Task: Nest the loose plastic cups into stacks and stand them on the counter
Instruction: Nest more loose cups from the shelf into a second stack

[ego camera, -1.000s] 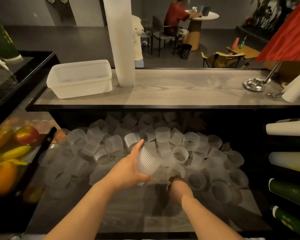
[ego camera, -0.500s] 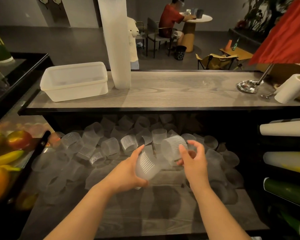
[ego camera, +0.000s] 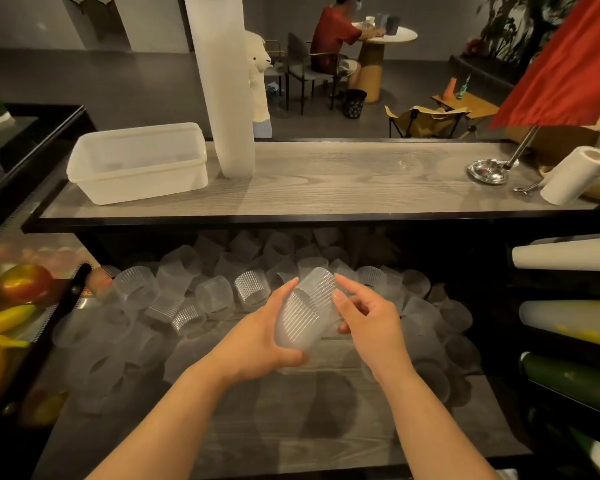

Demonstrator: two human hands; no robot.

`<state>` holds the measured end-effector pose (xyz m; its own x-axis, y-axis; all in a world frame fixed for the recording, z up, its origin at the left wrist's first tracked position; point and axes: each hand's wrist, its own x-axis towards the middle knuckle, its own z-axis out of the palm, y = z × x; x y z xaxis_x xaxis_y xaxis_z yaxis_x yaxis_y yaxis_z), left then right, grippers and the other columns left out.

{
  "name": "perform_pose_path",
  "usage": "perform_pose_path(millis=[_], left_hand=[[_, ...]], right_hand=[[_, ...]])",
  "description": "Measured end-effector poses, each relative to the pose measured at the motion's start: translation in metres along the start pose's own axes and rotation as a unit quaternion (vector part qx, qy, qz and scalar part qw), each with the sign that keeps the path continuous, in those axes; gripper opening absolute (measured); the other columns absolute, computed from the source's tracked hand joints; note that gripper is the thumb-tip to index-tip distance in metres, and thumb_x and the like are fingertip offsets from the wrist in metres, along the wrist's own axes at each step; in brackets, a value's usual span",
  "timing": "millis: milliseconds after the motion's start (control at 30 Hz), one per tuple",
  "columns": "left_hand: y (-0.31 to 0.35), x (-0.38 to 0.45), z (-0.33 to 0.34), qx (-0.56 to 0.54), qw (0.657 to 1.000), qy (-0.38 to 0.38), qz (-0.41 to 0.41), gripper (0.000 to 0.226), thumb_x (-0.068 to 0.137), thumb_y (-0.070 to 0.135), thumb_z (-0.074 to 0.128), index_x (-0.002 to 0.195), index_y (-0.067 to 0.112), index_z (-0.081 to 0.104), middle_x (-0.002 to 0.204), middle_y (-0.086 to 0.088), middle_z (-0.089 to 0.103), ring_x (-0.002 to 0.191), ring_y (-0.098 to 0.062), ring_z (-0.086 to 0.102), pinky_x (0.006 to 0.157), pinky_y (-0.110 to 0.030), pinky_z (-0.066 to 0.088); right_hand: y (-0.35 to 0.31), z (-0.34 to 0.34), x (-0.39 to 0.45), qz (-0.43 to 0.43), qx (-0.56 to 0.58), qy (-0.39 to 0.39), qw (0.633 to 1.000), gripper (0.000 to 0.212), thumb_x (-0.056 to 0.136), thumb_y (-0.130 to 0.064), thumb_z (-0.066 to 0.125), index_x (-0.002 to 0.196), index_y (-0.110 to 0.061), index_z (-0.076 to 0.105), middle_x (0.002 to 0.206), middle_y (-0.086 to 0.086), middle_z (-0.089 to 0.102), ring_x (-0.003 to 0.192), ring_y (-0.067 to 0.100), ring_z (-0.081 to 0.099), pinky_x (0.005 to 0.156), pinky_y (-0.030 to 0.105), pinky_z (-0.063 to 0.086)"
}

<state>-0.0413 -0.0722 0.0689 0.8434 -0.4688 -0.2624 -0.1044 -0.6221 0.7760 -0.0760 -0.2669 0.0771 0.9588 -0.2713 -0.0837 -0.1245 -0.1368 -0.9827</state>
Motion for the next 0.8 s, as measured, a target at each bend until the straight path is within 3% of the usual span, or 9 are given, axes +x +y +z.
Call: perform_pose_path(millis=[200,333,400,467,533,600,667,733,800], left_hand=[[0.000,0.002,0.000,-0.002,1.000,0.007,0.013,0.112,0.074,0.037,0.082,0.146,0.065,0.001,0.116,0.023,0.049,0.094,-0.010,0.063,0.079,-0.026,0.059],[0.001,0.004,-0.003,-0.004,1.000,0.016,0.023,0.104,0.073,0.041,0.081,0.132,0.078,0.003,0.117,0.018,0.052,0.091,-0.013,0.065,0.077,-0.029,0.060],[0.003,0.005,-0.003,0.003,1.000,0.016,0.027,0.102,0.073,0.043,0.081,0.129,0.079,0.003,0.116,0.016,0.053,0.090,-0.015,0.066,0.075,-0.030,0.061],[0.004,0.007,-0.003,0.008,0.999,0.021,0.027,0.102,0.074,0.046,0.080,0.130,0.079,0.002,0.115,0.013,0.055,0.087,-0.015,0.066,0.074,-0.030,0.061],[0.005,0.008,-0.004,0.011,0.999,0.028,0.025,0.104,0.073,0.046,0.080,0.131,0.080,0.000,0.114,0.010,0.058,0.083,-0.014,0.068,0.074,-0.029,0.061],[0.005,0.008,-0.004,0.012,0.999,0.031,0.024,0.108,0.072,0.044,0.081,0.133,0.079,-0.001,0.111,0.009,0.060,0.077,-0.011,0.067,0.073,-0.027,0.060],[0.006,0.008,-0.003,0.012,0.999,0.028,0.021,0.108,0.072,0.043,0.081,0.133,0.079,0.000,0.104,0.007,0.064,0.069,-0.010,0.066,0.070,-0.025,0.060],[0.008,0.007,-0.002,0.015,0.999,0.028,0.012,0.105,0.073,0.043,0.081,0.136,0.077,0.004,0.101,0.006,0.064,0.070,-0.013,0.066,0.069,-0.028,0.060],[0.008,0.008,-0.003,0.020,0.999,0.036,-0.001,0.102,0.073,0.042,0.081,0.137,0.074,0.009,0.103,0.005,0.063,0.077,-0.016,0.068,0.072,-0.033,0.060]], right_hand=[[0.001,-0.001,0.002,-0.016,-0.050,-0.006,0.999,0.033,0.094,-0.033,0.062,0.124,-0.046,0.058,0.078,0.006,0.067,0.063,0.007,0.057,0.063,0.018,0.053],[0.000,-0.002,0.001,-0.043,-0.091,-0.010,0.995,0.033,0.092,-0.035,0.064,0.122,-0.049,0.060,0.076,0.000,0.064,0.065,0.005,0.055,0.067,0.021,0.054],[-0.002,-0.002,-0.001,-0.066,-0.128,-0.024,0.989,0.032,0.094,-0.036,0.062,0.124,-0.046,0.060,0.081,-0.011,0.065,0.075,0.001,0.058,0.071,0.014,0.050],[-0.004,0.000,-0.004,-0.081,-0.127,-0.054,0.987,0.030,0.096,-0.037,0.057,0.126,-0.041,0.061,0.101,-0.022,0.067,0.097,-0.007,0.060,0.082,0.008,0.046],[-0.003,0.002,-0.005,-0.079,-0.088,-0.084,0.989,0.032,0.098,-0.039,0.053,0.128,-0.035,0.062,0.118,-0.023,0.065,0.113,-0.009,0.056,0.094,0.013,0.046],[-0.002,0.004,-0.006,-0.075,-0.074,-0.100,0.989,0.034,0.097,-0.041,0.052,0.129,-0.034,0.062,0.123,-0.023,0.064,0.117,-0.008,0.055,0.099,0.019,0.047],[-0.004,0.002,-0.006,-0.068,-0.086,-0.118,0.987,0.032,0.097,-0.042,0.052,0.128,-0.039,0.060,0.120,-0.028,0.063,0.112,-0.011,0.056,0.097,0.019,0.047],[-0.009,-0.002,-0.004,-0.053,-0.094,-0.148,0.983,0.032,0.098,-0.043,0.049,0.129,-0.045,0.056,0.102,-0.036,0.062,0.093,-0.016,0.057,0.086,0.012,0.047],[-0.008,-0.008,0.001,-0.025,-0.059,-0.131,0.989,0.035,0.099,-0.042,0.047,0.133,-0.047,0.050,0.086,-0.024,0.063,0.074,-0.009,0.058,0.074,0.012,0.047]])
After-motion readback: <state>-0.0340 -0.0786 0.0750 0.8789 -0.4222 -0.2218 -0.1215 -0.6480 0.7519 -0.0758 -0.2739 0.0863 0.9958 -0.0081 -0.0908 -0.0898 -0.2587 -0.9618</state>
